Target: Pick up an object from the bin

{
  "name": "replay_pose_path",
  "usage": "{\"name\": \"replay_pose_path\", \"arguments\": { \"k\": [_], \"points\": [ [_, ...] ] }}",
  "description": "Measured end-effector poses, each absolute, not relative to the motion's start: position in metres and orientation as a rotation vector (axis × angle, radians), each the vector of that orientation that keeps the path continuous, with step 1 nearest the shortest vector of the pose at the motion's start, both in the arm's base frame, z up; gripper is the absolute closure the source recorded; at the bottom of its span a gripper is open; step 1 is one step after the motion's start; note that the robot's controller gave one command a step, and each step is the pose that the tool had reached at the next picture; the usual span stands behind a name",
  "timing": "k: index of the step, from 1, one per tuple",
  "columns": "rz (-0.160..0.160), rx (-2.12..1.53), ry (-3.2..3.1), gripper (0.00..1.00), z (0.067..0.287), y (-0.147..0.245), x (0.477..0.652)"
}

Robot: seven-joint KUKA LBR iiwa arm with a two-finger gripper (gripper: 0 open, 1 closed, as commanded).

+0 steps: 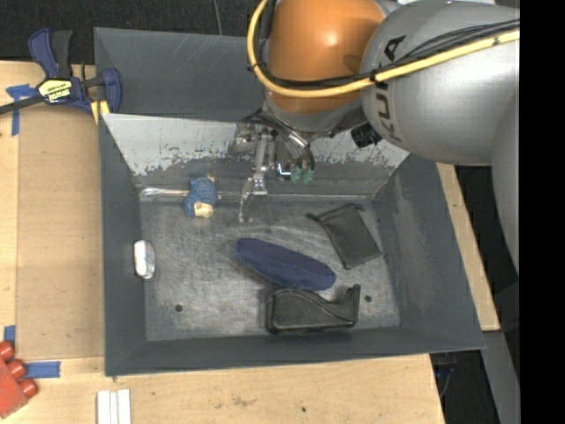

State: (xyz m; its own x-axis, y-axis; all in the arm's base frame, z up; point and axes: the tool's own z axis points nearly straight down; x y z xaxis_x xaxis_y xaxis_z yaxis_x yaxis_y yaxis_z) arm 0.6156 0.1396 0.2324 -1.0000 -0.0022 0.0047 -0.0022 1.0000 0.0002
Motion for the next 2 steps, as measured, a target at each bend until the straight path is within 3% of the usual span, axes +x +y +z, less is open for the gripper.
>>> {"name": "replay_pose_path", "arguments": {
  "k": [1,2],
  "points": [
    [0.002,0.383,-3.113,0.00,0.106,0.086,0.565],
    [-0.004,0.782,-3.052,0.00,0.077,0.040,0.570]
  ]
}}
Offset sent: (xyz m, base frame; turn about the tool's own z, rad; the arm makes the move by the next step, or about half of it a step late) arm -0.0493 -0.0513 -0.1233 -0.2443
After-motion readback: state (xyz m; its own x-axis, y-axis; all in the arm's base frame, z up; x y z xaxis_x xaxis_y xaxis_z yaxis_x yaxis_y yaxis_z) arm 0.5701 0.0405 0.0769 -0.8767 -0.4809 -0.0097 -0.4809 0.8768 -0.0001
